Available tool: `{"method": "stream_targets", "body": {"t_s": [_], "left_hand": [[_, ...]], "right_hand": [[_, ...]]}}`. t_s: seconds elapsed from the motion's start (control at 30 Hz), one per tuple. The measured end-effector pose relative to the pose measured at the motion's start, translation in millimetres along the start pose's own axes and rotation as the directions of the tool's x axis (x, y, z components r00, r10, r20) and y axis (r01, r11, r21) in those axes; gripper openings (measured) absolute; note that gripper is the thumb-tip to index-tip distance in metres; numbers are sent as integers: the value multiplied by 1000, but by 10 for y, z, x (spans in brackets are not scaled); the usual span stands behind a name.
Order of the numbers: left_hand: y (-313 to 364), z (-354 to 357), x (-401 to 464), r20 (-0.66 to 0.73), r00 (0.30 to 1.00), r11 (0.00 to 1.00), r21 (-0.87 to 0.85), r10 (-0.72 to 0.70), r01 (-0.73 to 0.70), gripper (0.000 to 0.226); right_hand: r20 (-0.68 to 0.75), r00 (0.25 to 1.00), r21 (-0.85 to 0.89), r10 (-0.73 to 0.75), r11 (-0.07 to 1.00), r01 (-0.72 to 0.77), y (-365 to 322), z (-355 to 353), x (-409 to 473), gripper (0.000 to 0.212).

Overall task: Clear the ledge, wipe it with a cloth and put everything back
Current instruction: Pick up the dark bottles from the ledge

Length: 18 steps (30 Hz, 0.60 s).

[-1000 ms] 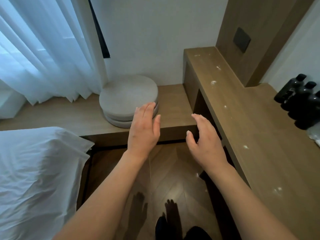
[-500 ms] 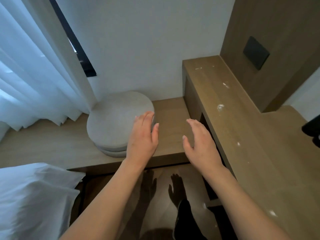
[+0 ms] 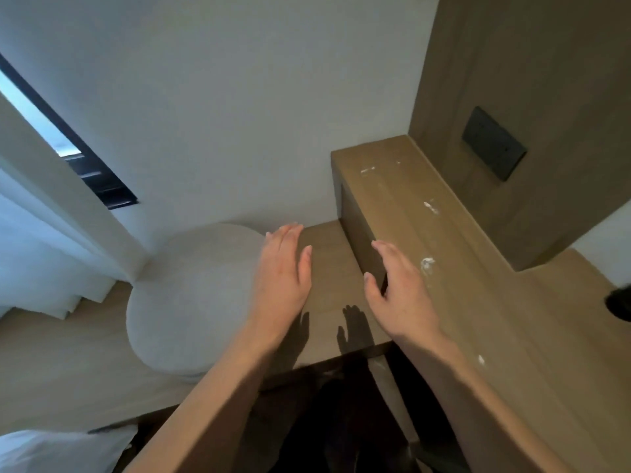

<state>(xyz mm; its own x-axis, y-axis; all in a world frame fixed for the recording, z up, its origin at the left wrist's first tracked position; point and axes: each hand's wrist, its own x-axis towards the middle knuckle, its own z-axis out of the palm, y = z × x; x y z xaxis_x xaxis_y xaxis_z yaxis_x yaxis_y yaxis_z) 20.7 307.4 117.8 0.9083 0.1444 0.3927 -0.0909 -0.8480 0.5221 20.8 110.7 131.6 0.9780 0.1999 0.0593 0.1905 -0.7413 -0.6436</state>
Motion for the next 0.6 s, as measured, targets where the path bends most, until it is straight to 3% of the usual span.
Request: {"method": "stream_targets", "body": {"t_s": [0.3,0.47,0.6], "left_hand": [[65,730,1219,256,950,979,-138,179,-147,40],[582,1156,1323,323,883,926,-275,342,-258,40],[1136,1444,1181,367,779,844,-395,507,-363,38]], "right_hand": [[-152,950,-60,273,957,-285,174,-123,717,57],[-278,846,-17,454,879,-477,418,-434,483,58],[-405,717,46,568,795,-604,680,-713,112,58]]}}
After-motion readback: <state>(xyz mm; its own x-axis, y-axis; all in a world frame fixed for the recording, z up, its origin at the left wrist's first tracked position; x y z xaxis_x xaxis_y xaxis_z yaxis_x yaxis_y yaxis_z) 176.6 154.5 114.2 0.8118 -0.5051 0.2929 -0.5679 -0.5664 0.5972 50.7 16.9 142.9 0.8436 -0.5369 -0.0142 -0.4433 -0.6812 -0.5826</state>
